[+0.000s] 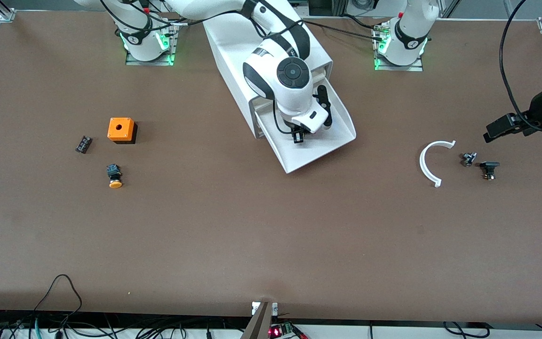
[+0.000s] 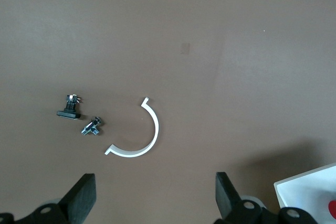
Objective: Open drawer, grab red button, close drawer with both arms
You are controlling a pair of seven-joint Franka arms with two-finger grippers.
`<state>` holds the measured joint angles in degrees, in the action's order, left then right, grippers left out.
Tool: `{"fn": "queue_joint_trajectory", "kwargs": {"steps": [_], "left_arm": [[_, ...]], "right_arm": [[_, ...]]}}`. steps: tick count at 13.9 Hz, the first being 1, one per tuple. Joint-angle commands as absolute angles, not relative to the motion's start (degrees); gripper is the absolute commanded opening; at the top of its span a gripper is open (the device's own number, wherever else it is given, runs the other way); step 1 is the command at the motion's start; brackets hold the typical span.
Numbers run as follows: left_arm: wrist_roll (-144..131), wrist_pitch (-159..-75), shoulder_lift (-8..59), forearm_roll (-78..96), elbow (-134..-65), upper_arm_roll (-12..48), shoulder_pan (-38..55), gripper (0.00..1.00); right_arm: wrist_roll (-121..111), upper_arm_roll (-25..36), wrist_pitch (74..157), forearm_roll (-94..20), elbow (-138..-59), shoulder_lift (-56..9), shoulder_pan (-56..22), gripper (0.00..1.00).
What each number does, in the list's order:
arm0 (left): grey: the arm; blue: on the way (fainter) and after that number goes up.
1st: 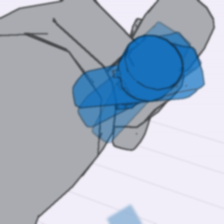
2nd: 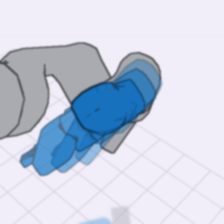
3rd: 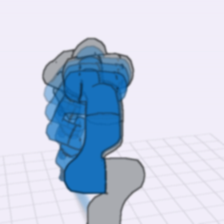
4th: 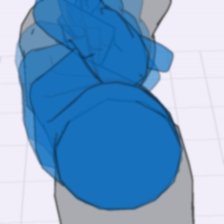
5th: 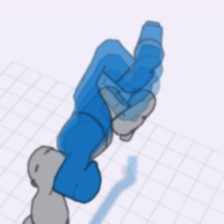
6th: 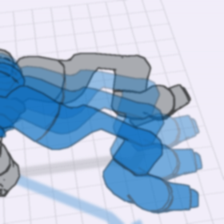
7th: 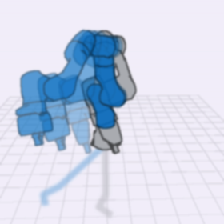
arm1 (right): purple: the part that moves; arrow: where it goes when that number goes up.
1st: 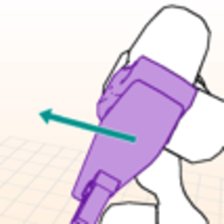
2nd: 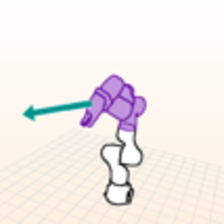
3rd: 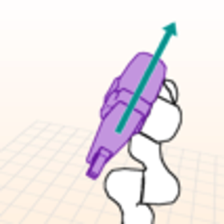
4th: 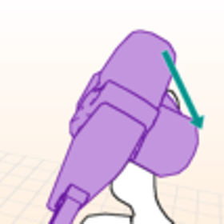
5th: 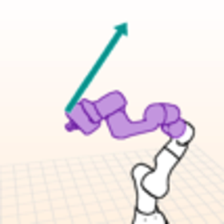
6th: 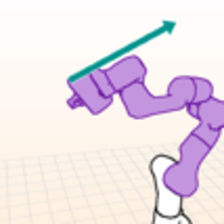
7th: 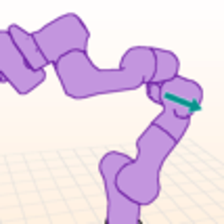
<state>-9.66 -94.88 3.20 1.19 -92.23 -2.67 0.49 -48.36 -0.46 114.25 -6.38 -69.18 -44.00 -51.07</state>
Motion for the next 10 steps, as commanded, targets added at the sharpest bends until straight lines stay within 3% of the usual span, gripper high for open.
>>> {"fn": "queue_joint_trajectory", "kwargs": {"steps": [1,6,10], "left_arm": [[-11.0,-93.5,2.6,-0.6,-91.4,-2.4,0.6,1.00],[-11.0,-93.5,2.5,-0.6,-91.5,-2.4,0.6,1.00],[-11.1,-94.0,2.7,-0.7,-91.6,-2.0,0.6,1.00]], "right_arm": [[-48.9,0.1,114.4,-6.3,-67.0,-45.0,-51.7,0.28],[-46.3,0.1,117.0,-5.0,-63.6,-44.0,-51.9,0.23],[-31.1,1.0,117.0,-5.0,-63.9,-40.4,-48.7,0.23]]}}
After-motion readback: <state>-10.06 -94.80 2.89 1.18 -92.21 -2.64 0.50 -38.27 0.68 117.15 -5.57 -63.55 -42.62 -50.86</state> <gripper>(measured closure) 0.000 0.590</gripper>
